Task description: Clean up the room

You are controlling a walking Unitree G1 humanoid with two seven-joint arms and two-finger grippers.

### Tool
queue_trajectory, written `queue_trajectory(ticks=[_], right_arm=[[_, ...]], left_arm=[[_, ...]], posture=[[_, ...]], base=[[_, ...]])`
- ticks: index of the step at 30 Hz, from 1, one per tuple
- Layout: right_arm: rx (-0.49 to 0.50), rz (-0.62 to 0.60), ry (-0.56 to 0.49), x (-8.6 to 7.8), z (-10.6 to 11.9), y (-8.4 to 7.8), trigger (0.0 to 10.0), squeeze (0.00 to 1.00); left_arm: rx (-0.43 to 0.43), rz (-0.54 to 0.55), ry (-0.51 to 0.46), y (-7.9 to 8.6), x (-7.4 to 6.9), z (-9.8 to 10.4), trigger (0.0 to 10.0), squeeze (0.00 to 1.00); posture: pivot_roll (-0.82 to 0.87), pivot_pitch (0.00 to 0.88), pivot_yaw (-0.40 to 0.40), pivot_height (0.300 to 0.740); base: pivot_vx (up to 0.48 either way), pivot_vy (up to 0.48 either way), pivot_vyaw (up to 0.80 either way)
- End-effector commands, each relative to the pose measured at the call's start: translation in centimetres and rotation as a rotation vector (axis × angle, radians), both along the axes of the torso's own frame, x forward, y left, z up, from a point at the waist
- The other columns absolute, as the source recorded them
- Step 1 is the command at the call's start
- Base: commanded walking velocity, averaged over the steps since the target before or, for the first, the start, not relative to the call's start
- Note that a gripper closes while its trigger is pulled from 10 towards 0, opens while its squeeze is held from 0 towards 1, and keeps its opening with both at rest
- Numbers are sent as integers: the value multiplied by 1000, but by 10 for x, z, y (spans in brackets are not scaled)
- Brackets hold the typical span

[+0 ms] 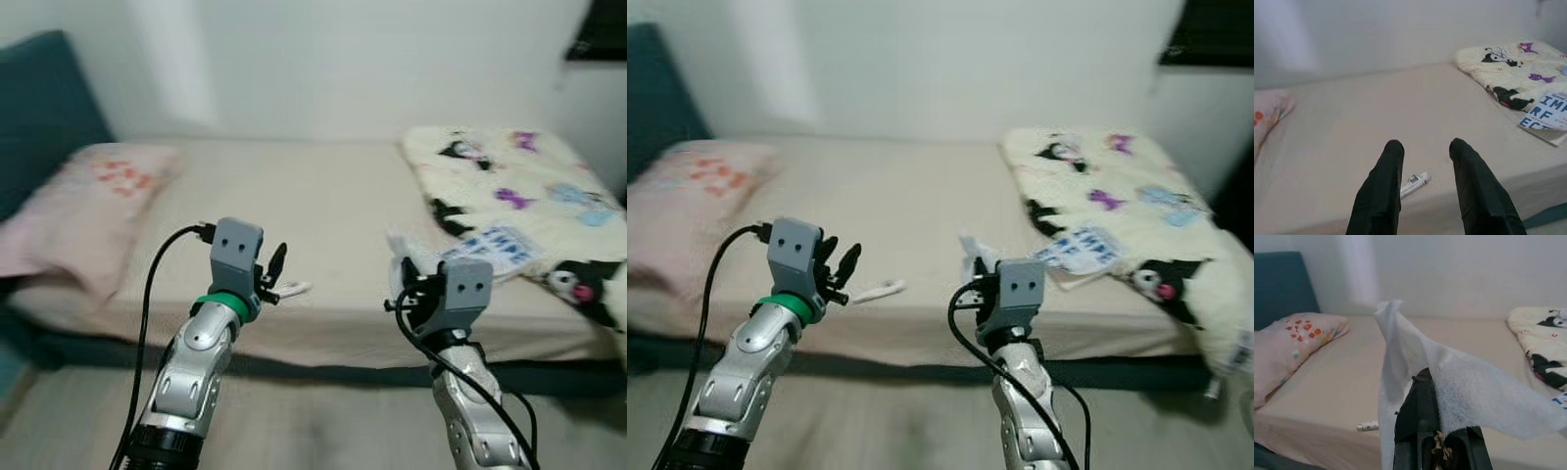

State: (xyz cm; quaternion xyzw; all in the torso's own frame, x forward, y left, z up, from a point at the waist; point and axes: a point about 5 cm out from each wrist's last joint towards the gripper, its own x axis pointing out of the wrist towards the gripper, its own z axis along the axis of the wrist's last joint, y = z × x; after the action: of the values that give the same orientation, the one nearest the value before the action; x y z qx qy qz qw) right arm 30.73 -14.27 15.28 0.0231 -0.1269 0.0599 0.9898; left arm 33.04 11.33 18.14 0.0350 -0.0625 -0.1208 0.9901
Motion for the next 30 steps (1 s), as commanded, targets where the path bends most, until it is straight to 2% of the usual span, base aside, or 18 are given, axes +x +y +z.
queue_trajectory(ticks=[1,21,30], right_arm=[[-3,4,16,-1,-4,1,10000,0],[-49,82,-4,-1,-1,9,10000,0],[-77,197,-29,-5,4,21,10000,0]], left_arm=[[3,-10,11,-2,0,-2,10000,0],[2,-18,62,-3,-1,-8,10000,0],[11,-20,91,-2,-2,-11,10000,0]], posture=[[-142,0,78,714],[-142,0,81,714],[-144,1,84,714]], base=[[0,0,756],[0,0,728],[0,0,688]])
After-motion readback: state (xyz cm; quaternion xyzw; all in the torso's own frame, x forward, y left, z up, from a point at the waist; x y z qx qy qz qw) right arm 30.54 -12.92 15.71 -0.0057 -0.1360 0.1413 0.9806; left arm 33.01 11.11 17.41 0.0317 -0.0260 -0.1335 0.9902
